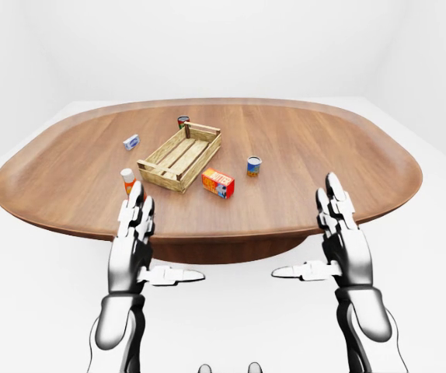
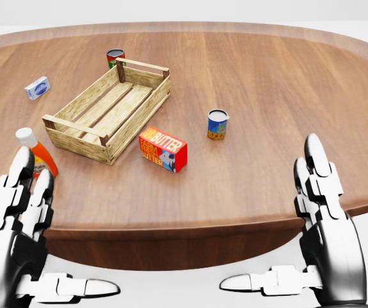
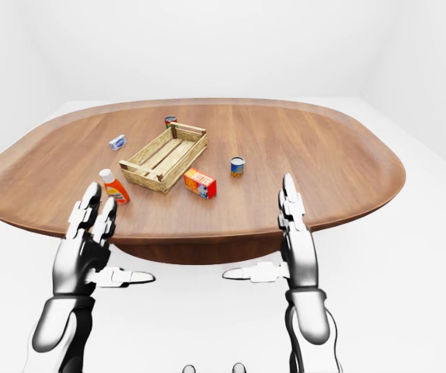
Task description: Pick up the butter and put it in the tray.
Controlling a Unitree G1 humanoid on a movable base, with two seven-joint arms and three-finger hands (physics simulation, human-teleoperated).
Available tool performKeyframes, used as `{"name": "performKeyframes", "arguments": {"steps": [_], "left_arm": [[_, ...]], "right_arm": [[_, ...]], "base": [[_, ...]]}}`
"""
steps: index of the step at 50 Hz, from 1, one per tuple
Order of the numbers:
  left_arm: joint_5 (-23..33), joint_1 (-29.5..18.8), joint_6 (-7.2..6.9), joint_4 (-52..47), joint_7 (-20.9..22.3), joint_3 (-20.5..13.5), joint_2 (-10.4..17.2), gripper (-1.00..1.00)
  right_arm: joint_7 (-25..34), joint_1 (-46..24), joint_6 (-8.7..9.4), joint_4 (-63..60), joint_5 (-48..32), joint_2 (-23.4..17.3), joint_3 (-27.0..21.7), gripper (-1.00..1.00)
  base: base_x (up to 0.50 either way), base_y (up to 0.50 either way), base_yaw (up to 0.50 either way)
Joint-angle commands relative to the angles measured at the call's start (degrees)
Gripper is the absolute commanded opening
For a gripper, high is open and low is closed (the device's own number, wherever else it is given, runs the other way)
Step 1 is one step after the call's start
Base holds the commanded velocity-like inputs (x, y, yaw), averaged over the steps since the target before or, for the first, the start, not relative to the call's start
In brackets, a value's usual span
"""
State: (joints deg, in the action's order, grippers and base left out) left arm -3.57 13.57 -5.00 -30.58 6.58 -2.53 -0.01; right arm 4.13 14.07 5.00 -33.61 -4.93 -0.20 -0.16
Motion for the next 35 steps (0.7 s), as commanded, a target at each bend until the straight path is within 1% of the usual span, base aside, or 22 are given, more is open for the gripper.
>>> {"name": "performKeyframes", "arguments": {"steps": [1,5,8,13,35], "left_arm": [[-1.83,3.39,0.00,-8.83,1.69,-1.71,-0.66,1.00],[-1.81,2.88,0.00,-8.22,1.97,-2.11,-0.96,1.00],[-1.70,2.77,0.00,-8.20,1.95,-2.09,-0.97,1.00],[-1.57,3.13,0.00,-8.17,2.04,-1.89,-1.11,1.00],[-1.29,2.59,0.00,-7.51,1.62,-1.83,-0.97,1.00]], "right_arm": [[0.89,3.97,0.00,-8.77,-1.02,0.32,0.20,1.00],[1.08,4.76,0.00,-9.95,-1.61,0.35,0.67,1.00],[0.63,4.73,0.00,-9.51,-4.12,-0.02,1.00,1.00],[1.29,4.75,0.00,-9.45,-3.29,0.29,0.36,1.00],[1.67,4.52,0.00,-8.50,-2.78,0.36,0.44,1.00]], "base": [[0.00,0.00,0.00],[0.00,0.00,0.00],[0.00,0.00,0.00],[0.00,0.06,0.00],[0.00,0.50,0.00]]}}
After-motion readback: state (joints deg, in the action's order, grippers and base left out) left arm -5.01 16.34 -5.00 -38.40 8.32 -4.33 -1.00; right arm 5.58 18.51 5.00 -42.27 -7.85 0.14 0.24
